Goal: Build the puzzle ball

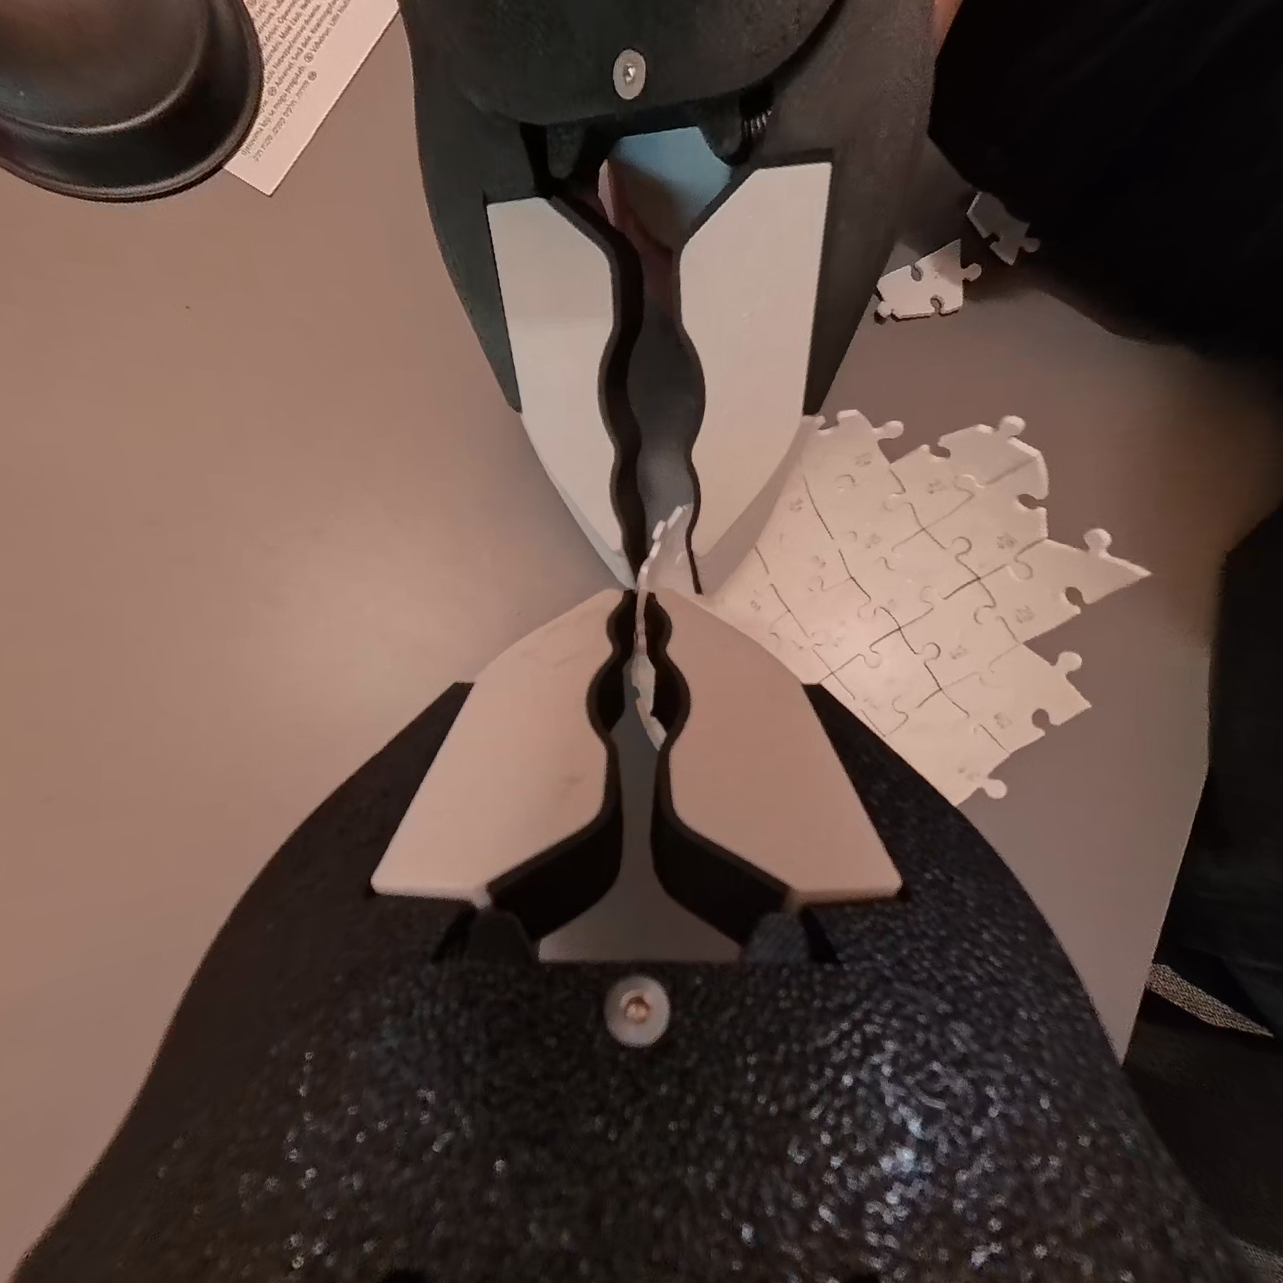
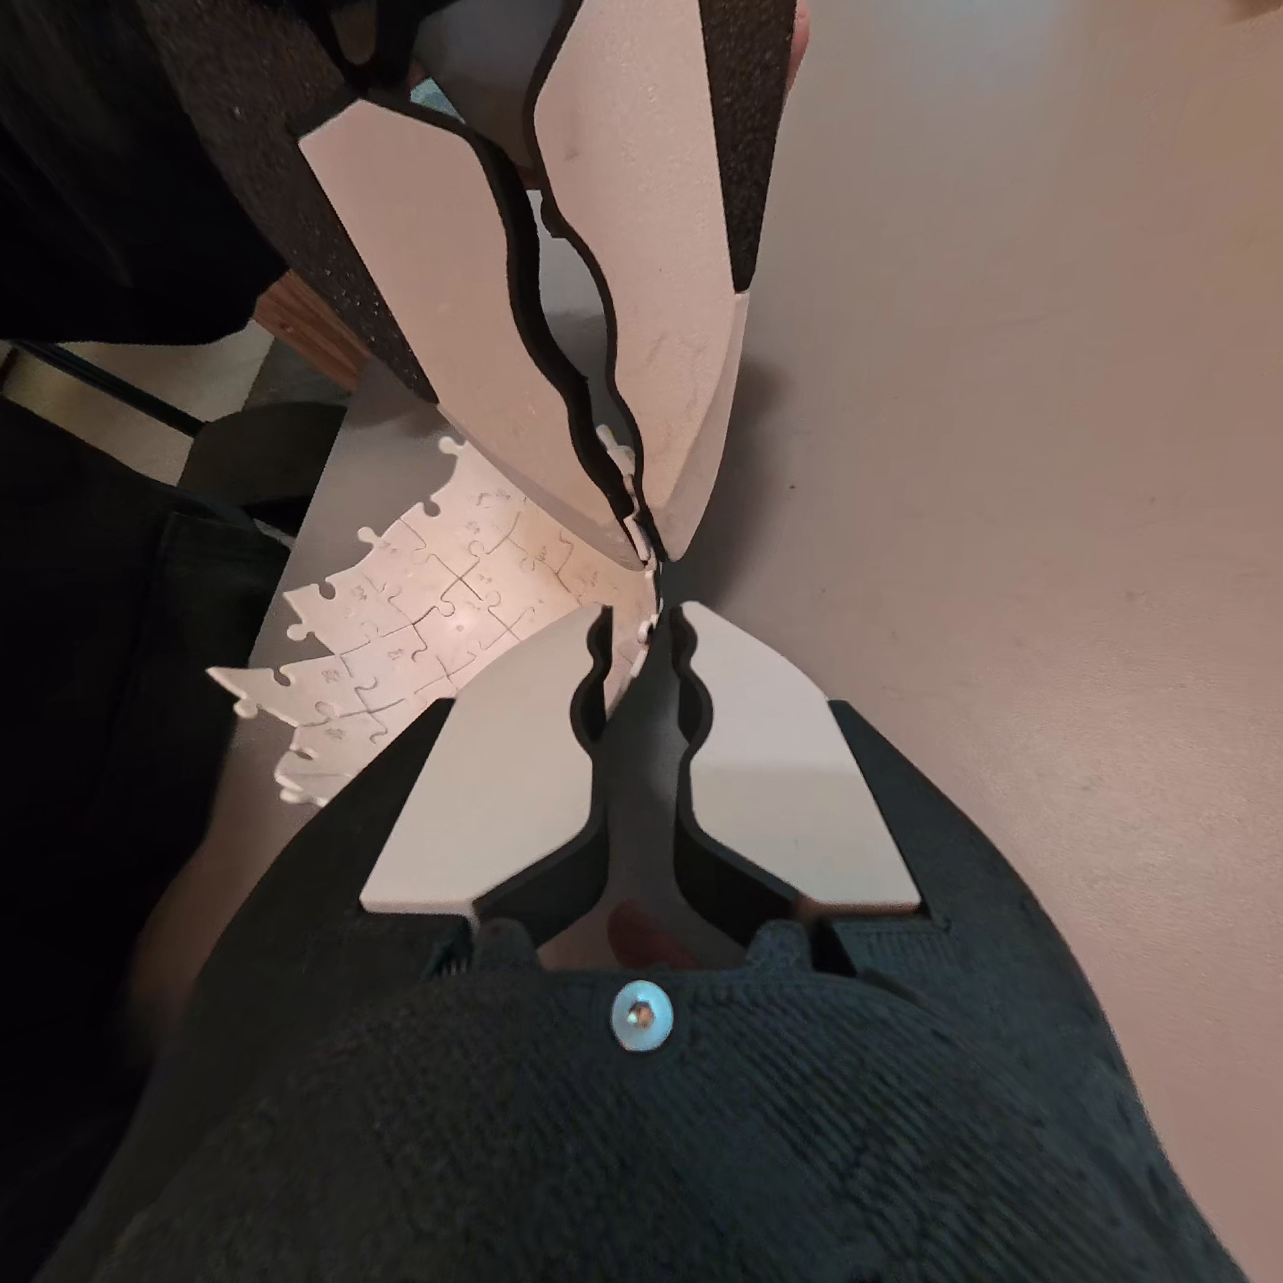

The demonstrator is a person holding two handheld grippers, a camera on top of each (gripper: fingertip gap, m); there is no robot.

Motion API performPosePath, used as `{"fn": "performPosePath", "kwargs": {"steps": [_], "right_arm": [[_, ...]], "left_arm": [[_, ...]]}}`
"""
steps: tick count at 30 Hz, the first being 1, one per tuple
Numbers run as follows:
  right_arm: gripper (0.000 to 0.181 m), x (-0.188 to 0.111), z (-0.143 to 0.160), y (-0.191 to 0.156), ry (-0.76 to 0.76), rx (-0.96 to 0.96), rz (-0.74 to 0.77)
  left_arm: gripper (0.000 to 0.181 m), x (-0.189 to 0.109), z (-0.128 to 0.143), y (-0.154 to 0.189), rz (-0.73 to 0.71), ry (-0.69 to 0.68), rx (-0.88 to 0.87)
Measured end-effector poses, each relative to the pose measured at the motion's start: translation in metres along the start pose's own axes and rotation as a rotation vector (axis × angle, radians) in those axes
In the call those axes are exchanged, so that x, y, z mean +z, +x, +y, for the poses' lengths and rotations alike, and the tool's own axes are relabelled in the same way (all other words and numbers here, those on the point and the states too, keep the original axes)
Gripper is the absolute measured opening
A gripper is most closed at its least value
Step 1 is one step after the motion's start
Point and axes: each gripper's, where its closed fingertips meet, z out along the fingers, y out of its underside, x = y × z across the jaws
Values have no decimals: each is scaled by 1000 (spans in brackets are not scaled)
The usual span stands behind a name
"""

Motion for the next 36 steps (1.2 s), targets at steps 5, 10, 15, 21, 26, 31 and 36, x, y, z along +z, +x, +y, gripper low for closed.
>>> {"fn": "performPosePath", "kwargs": {"steps": [5, 10, 15, 21, 26, 31, 36], "right_arm": [[16, 3, 0, 1, -1, 11, -5], [14, 4, -3, 3, 12, 12, 1], [14, 6, -7, 6, 35, 28, 7], [18, 10, -5, 7, 20, 31, 11], [7, 14, -4, 8, 3, 30, 1], [3, 15, -6, 7, 0, 32, 1], [3, 15, -6, 6, -18, 15, 16]], "left_arm": [[2, 0, 1, -2, -2, 6, -5], [2, 0, 3, -3, 5, 2, -3], [2, 1, 5, -4, 17, 6, -12], [2, 1, 6, -4, 27, 10, -16], [2, 0, 7, -6, 26, 6, -16], [3, -2, 8, -5, 45, 10, -45], [16, -15, 9, -4, 55, -12, -107]]}}
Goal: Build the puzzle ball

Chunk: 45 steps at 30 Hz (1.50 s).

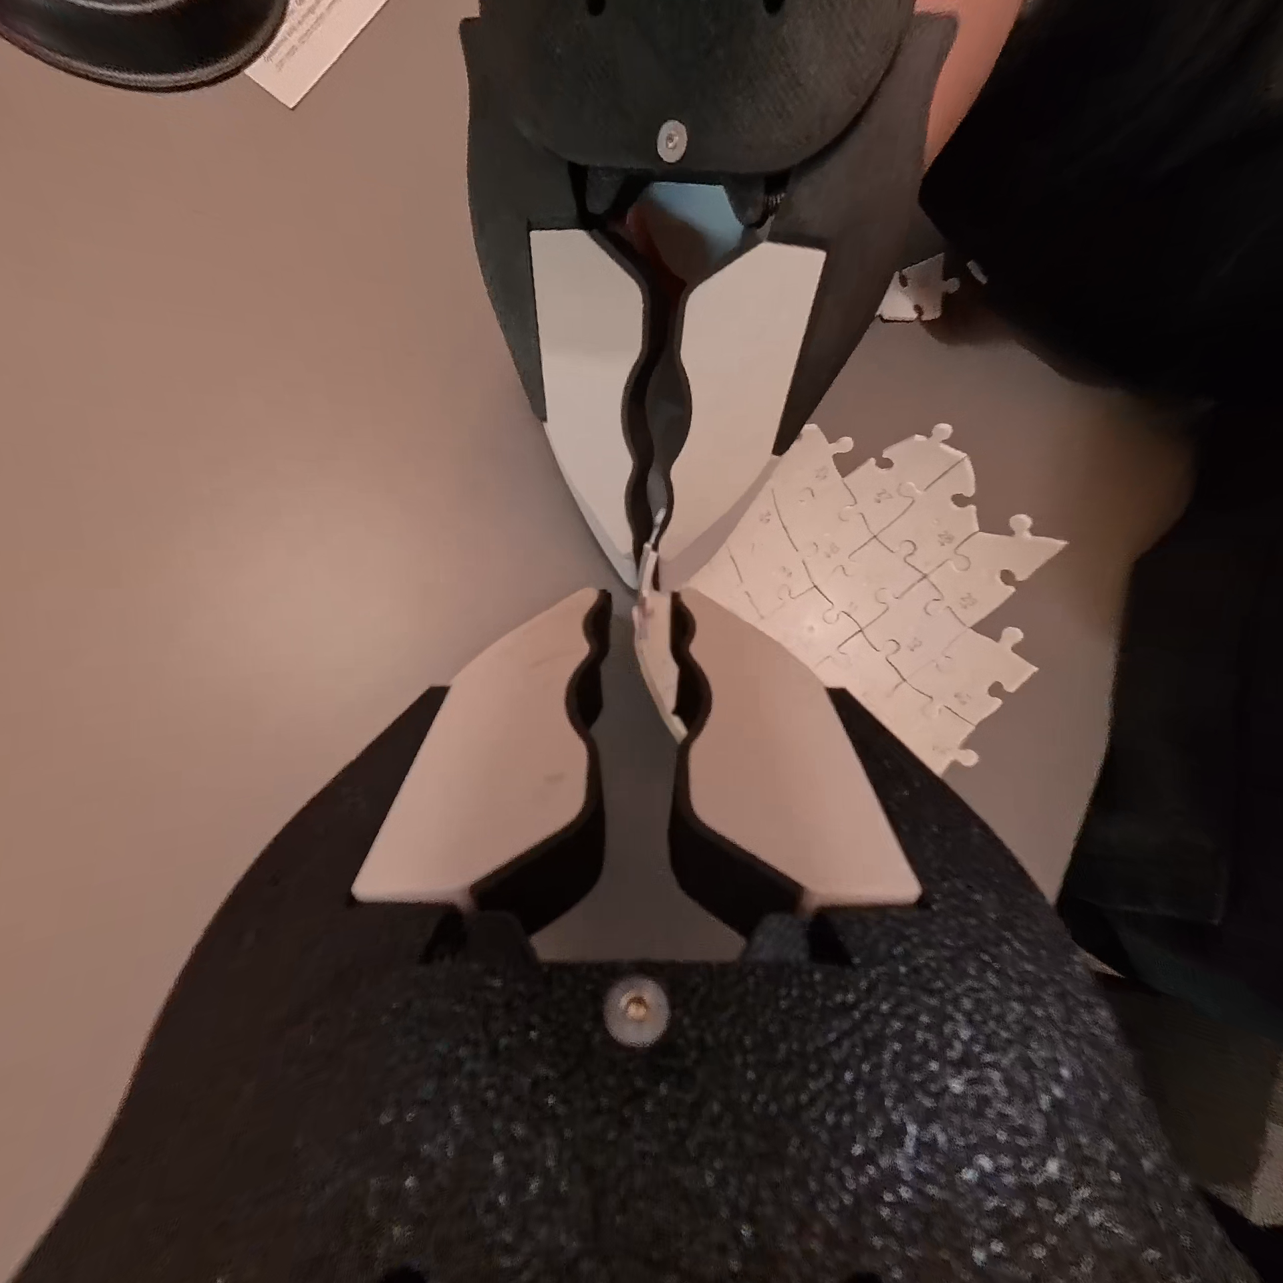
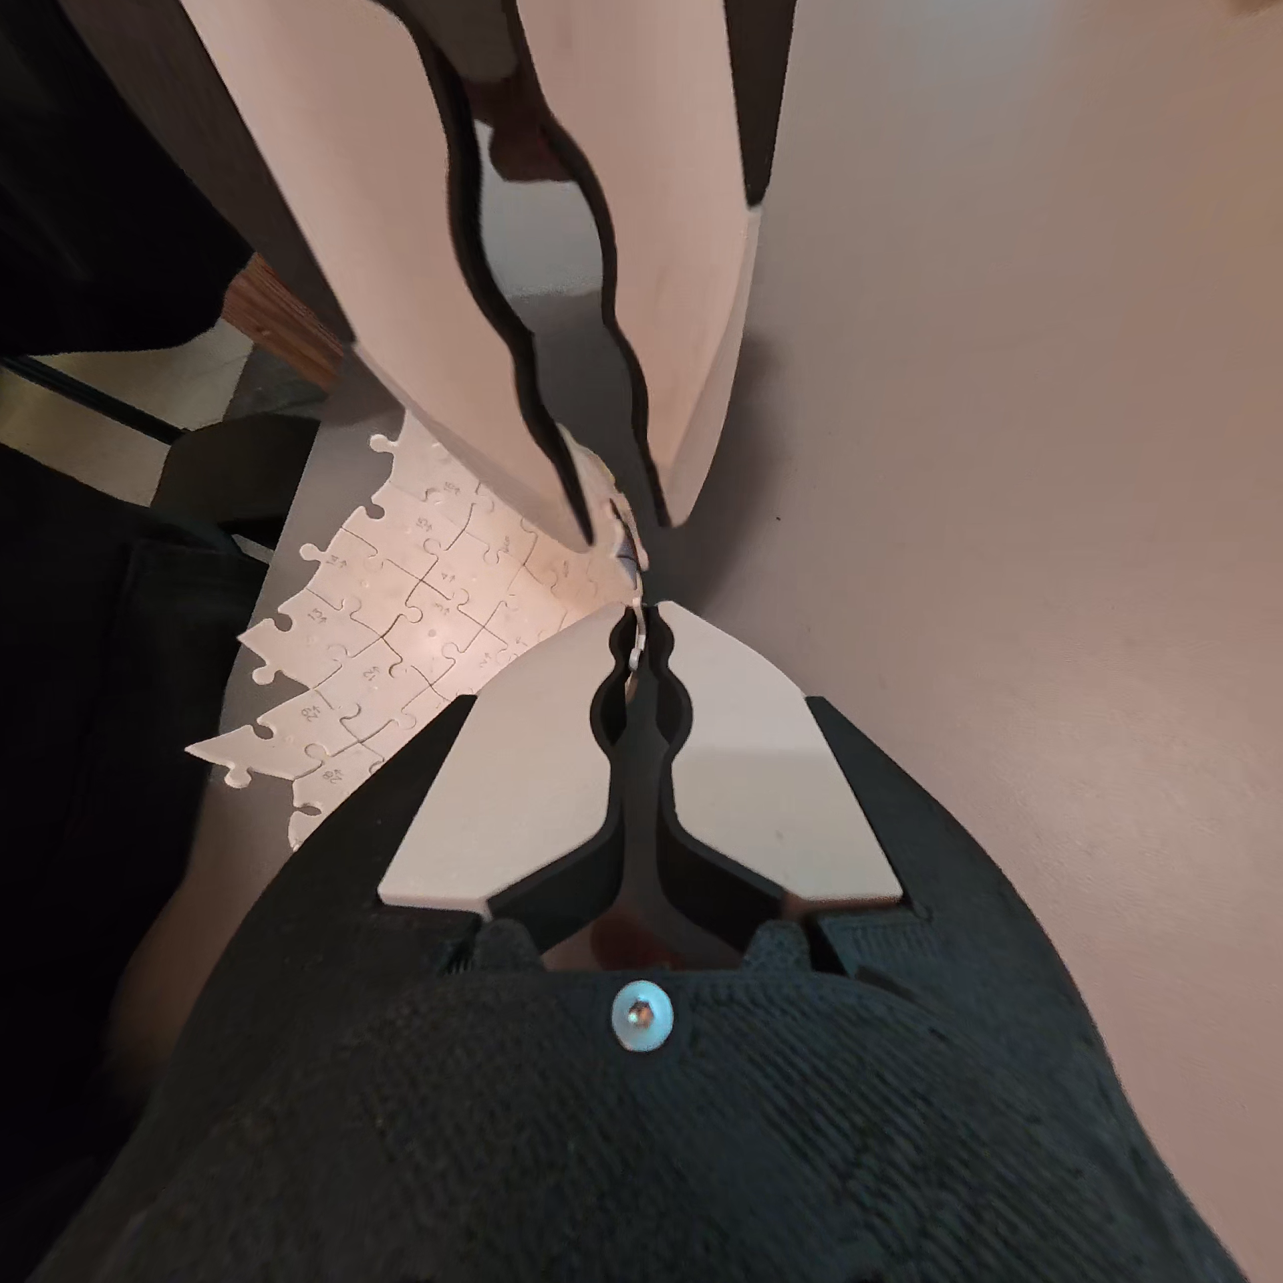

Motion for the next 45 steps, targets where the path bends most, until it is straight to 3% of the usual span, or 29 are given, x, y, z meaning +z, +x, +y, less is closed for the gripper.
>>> {"fn": "performPosePath", "kwargs": {"steps": [2, 7, 23, 39, 42, 45], "right_arm": [[3, 0, 0, 0, -7, -5, 10], [3, 0, 0, 0, -23, -7, 30], [3, 0, -1, 0, -17, 67, 24], [5, 2, -1, 6, 18, 160, 34], [24, 0, -2, 13, 32, 164, 83], [22, 0, -4, 7, 70, 170, 51]], "left_arm": [[25, -5, 1, 2, 12, -19, -40], [25, -4, 5, 5, 25, -100, -133], [9, 11, 19, 2, 43, -356, -213], [4, 14, 20, -7, 41, -350, -212], [4, 14, 19, -6, 31, -345, -182], [4, 13, 18, -5, 26, -340, -155]]}}
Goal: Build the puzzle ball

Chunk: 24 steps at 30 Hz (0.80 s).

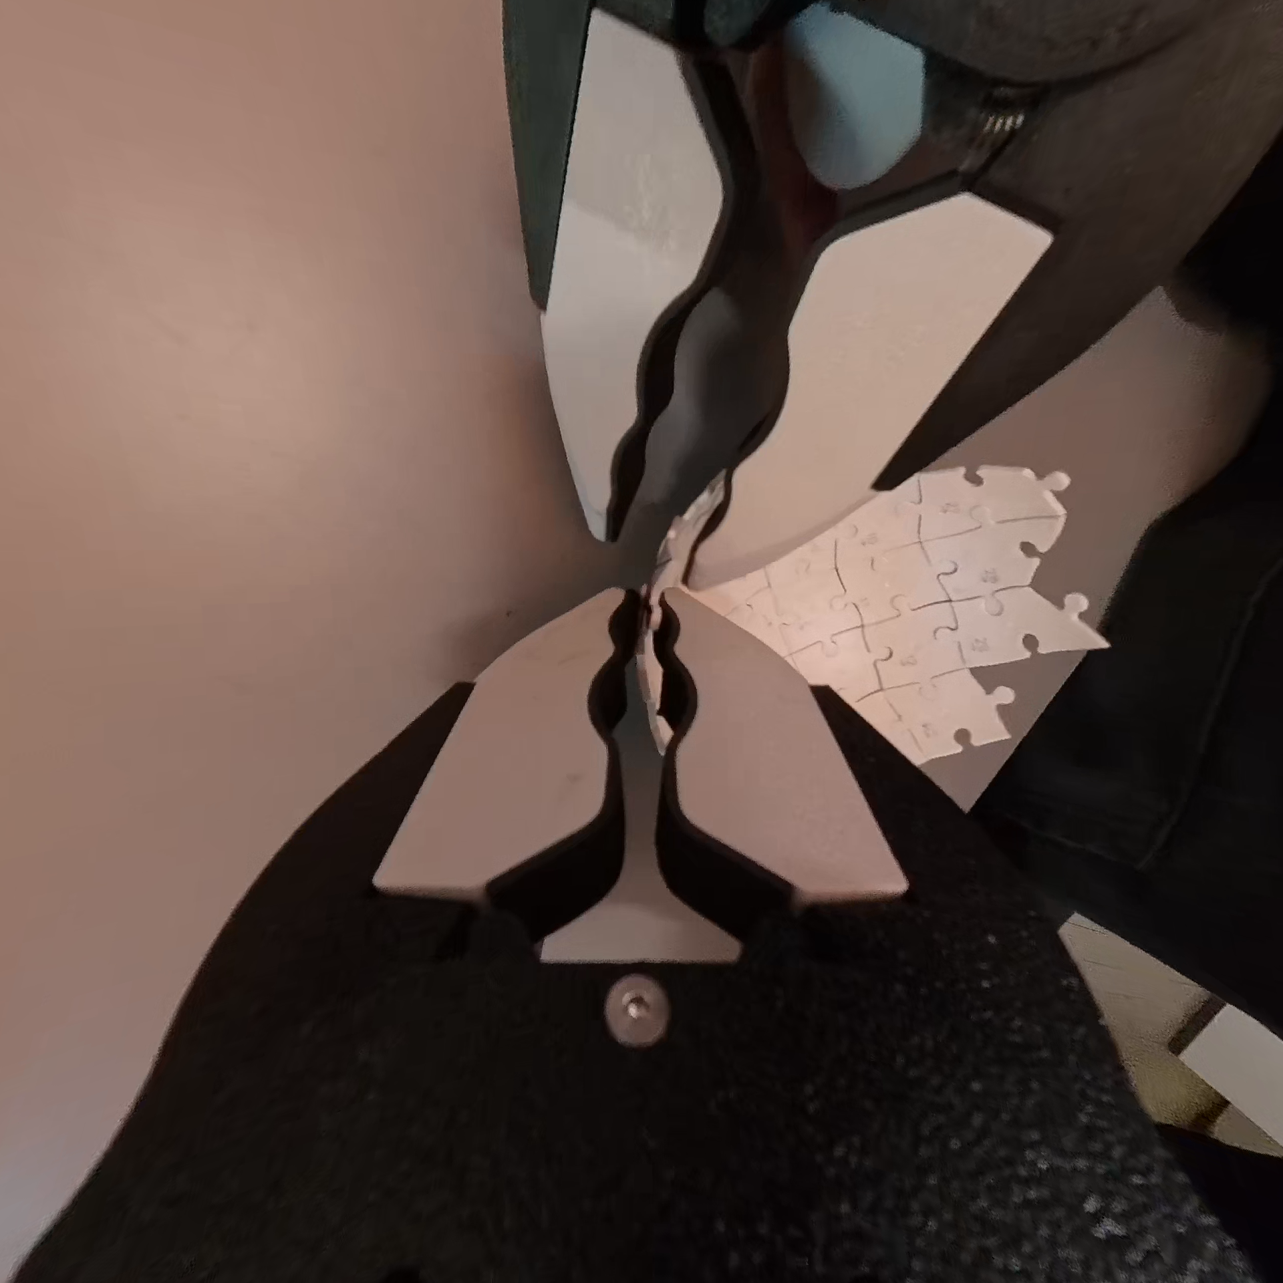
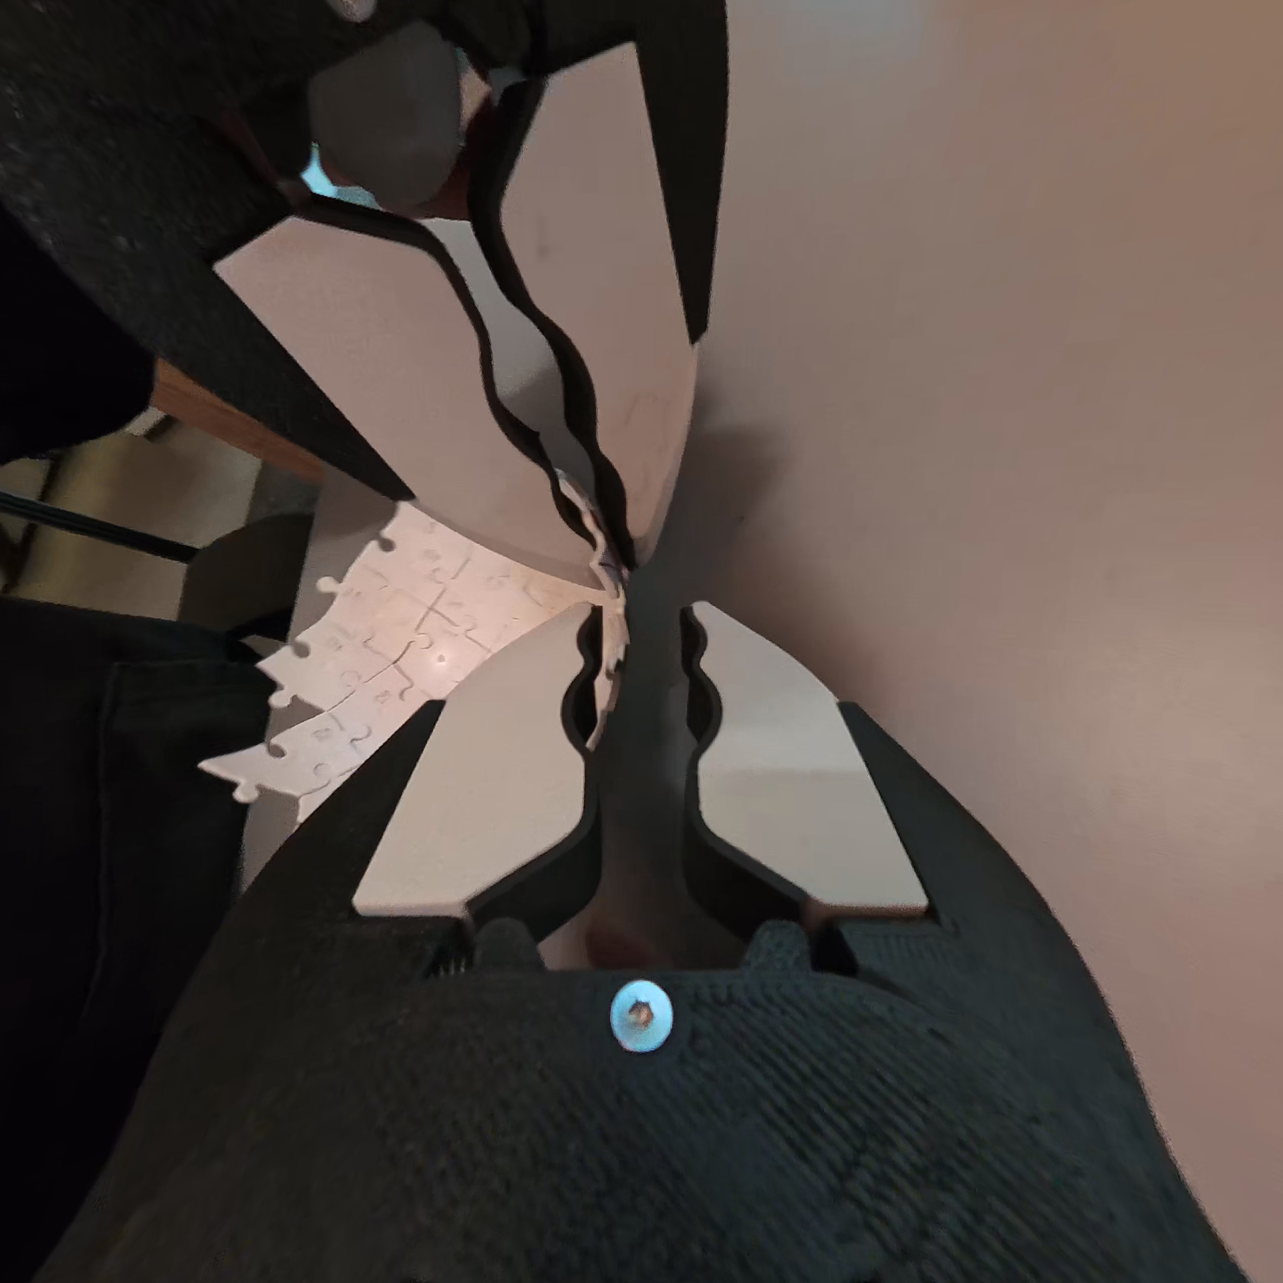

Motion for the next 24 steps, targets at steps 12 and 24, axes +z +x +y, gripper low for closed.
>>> {"fn": "performPosePath", "kwargs": {"steps": [12, 24], "right_arm": [[8, 3, -4, -12, 30, -81, -79], [3, 0, -6, -11, 6, -133, -18]], "left_arm": [[3, -2, -2, 3, -10, 10, 61], [12, -32, -13, 7, 8, 245, -23]]}}
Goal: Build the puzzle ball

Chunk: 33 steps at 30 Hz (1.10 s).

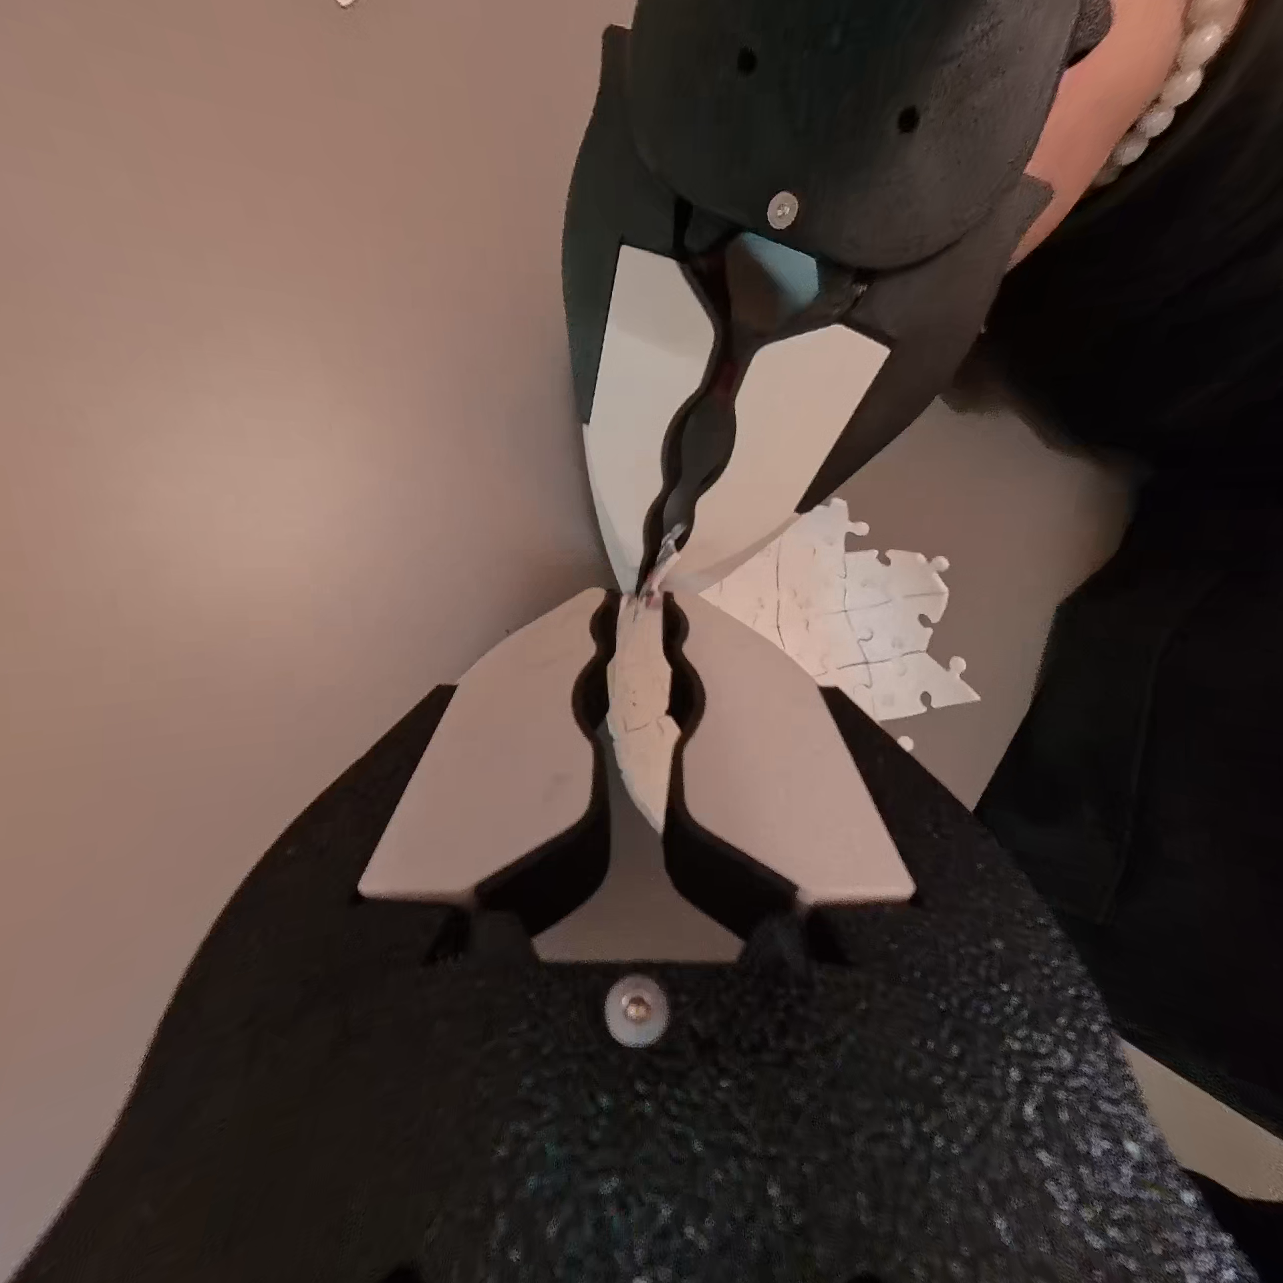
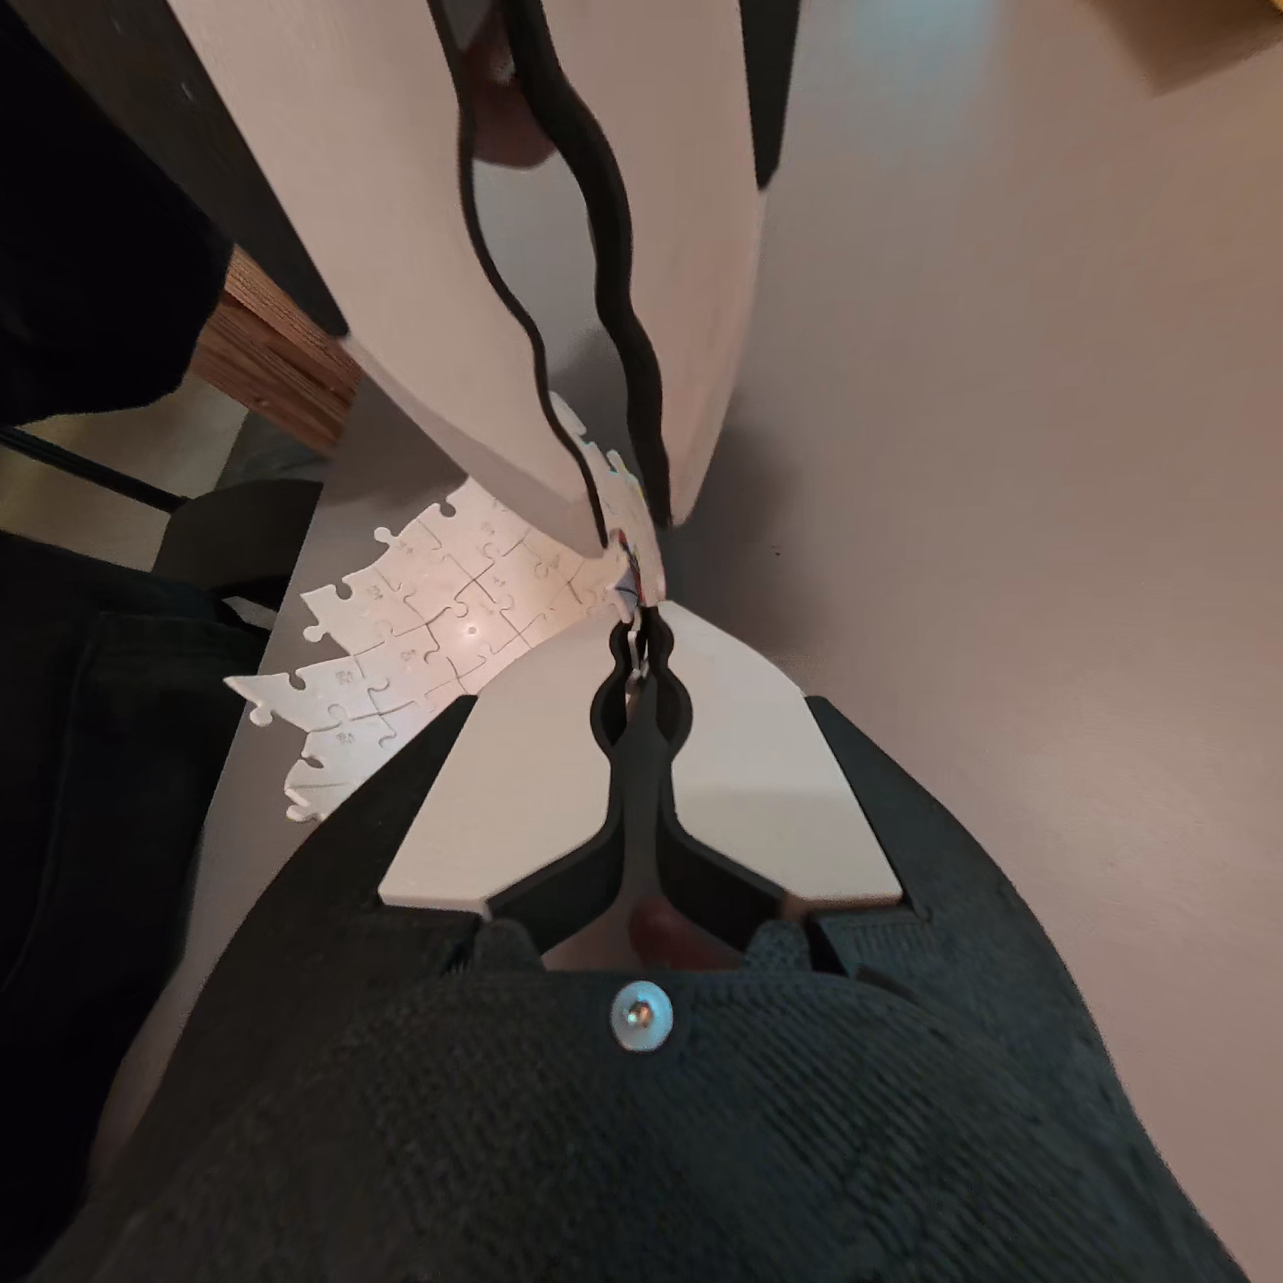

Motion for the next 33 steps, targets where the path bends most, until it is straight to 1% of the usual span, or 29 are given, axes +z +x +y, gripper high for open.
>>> {"fn": "performPosePath", "kwargs": {"steps": [4, 9, 12, 14, 16, 20, 21, 25, 29, 33], "right_arm": [[3, 2, -2, 0, -24, 21, 18], [3, 3, 0, 2, -73, 44, 40], [3, 3, 0, 2, -98, 61, 44], [3, 5, 0, 3, -116, 66, 53], [3, 5, 1, 3, -140, 79, 64], [3, 6, 4, 3, -178, 92, 74], [3, 6, 4, 3, -185, 101, 79], [3, 7, 7, 4, -211, 135, 88], [3, 9, 10, 6, -221, 176, 108], [3, 8, 9, 7, -207, 221, 108]], "left_arm": [[12, -13, 11, -6, -38, 25, -19], [15, -18, 22, -1, 13, 124, -39], [27, -11, 27, 1, 38, 162, -74], [28, -3, 33, -3, -2, 123, -65], [22, 2, 36, -9, -74, 68, -17], [16, 6, 37, -11, -101, -62, 109], [13, 6, 34, -11, -82, -67, 119], [5, 8, 22, -6, 71, -49, 102], [1, 15, 22, -2, 198, -58, 103], [0, 18, 21, 0, 262, -40, 125]]}}
